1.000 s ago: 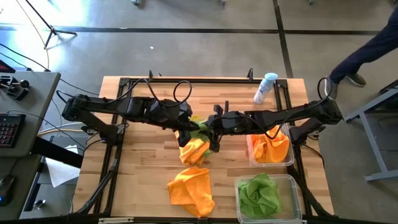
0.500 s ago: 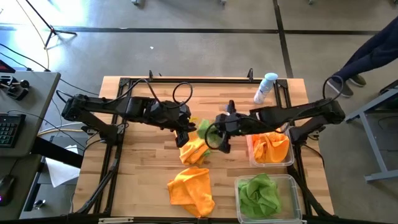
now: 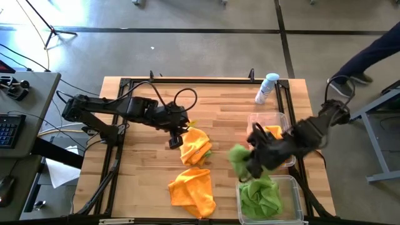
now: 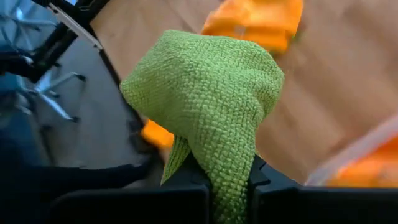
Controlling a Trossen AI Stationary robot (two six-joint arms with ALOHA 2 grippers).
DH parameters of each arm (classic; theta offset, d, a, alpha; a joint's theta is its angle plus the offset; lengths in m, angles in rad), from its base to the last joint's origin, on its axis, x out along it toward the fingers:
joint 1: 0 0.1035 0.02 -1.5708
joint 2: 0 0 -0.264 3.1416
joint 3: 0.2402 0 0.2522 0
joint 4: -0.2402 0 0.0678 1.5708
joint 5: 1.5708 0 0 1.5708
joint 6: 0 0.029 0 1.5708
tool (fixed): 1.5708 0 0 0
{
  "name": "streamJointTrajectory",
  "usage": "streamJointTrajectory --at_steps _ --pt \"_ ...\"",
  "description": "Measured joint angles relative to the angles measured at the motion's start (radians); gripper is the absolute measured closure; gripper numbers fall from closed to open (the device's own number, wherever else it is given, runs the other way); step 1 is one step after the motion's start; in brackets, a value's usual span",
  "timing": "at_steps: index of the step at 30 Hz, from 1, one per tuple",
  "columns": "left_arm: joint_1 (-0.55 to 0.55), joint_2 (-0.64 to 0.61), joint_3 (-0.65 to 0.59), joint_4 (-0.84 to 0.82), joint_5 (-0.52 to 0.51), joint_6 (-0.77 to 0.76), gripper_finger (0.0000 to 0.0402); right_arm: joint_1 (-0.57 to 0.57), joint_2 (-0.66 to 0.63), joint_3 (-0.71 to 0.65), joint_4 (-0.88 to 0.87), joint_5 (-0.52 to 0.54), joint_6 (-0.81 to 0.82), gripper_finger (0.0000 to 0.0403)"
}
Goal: Sort microfiber towel by color & place in baskets
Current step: Put the green towel into the bottom transparent bin
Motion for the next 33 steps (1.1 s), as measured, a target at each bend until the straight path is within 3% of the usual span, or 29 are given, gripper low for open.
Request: streamJointTrajectory --at_steps 8,13,33 --pt "0.0 0.0 0.0 -0.041 0.0 0.068 0.0314 0.204 0.051 -0.036 -0.146 -0.061 0.505 0.0392" --pt "0.0 0.0 0.0 -0.045 0.0 0.094 0.0314 0.284 0.11 -0.089 -0.141 -0.133 0.689 0.0392" --pt "0.0 0.0 -0.001 -0.054 0.0 0.123 0.0314 0.311 0.429 -0.095 -0.102 -0.257 0.951 0.0391"
